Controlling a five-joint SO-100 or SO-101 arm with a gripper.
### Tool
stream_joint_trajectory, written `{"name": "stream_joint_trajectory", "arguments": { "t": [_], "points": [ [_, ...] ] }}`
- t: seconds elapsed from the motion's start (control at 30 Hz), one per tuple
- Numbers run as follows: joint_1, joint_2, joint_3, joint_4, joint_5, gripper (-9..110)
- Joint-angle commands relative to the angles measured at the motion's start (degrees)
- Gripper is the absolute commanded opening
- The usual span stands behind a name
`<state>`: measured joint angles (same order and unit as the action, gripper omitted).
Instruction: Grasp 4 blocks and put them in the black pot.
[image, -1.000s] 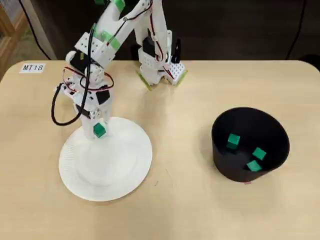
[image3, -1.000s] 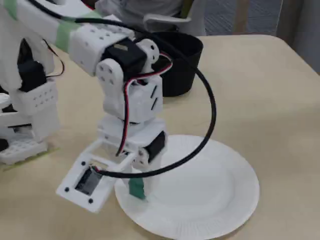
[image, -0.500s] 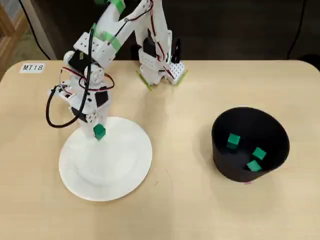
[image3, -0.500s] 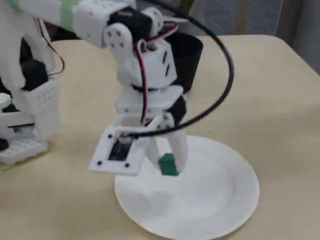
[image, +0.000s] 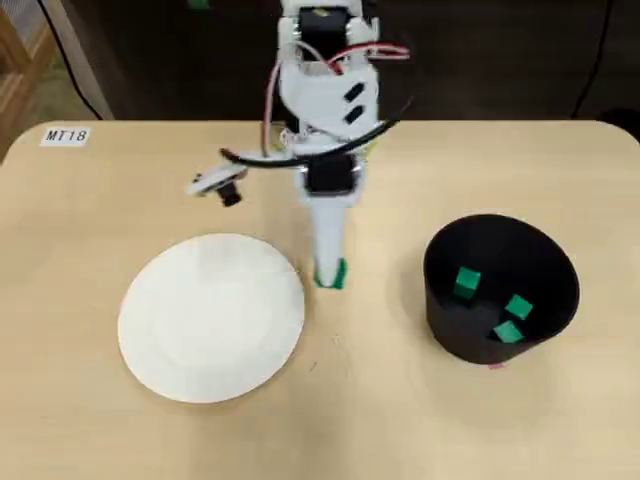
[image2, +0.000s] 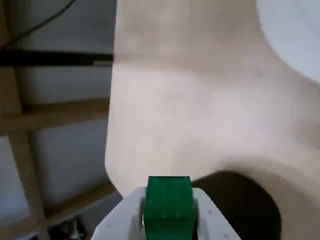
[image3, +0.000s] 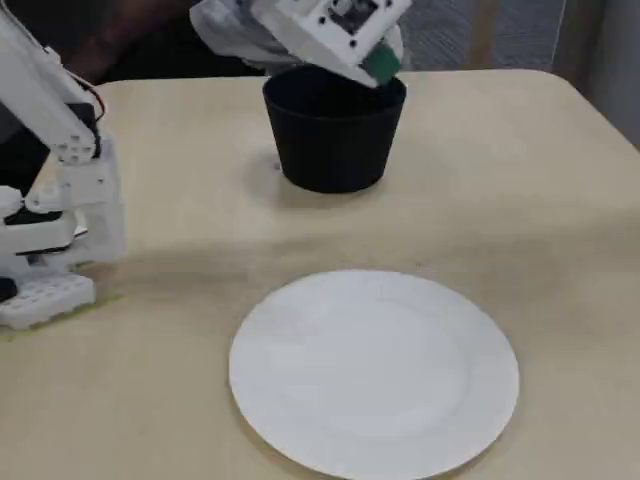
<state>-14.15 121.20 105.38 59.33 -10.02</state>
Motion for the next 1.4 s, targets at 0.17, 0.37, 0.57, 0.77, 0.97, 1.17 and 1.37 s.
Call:
{"name": "stream_joint_trajectory", "arguments": {
  "t": [0.17,0.37,0.57,0.77,0.97,1.17,1.37],
  "points": [
    [-15.9,9.9,11.4,-5.2,9.4,-2],
    [-19.6,14.4,23.5,-17.6,13.4,-2],
    [-18.7,12.9,31.3,-34.3,14.0,-2],
    [-16.1,8.2,30.9,-38.7,13.2,-2],
    [-16.4,7.9,31.6,-38.1,12.1,19],
    [-16.4,8.2,31.6,-37.4,11.4,26],
    [-14.7,9.7,31.2,-36.5,12.0,-2]
  ]
}}
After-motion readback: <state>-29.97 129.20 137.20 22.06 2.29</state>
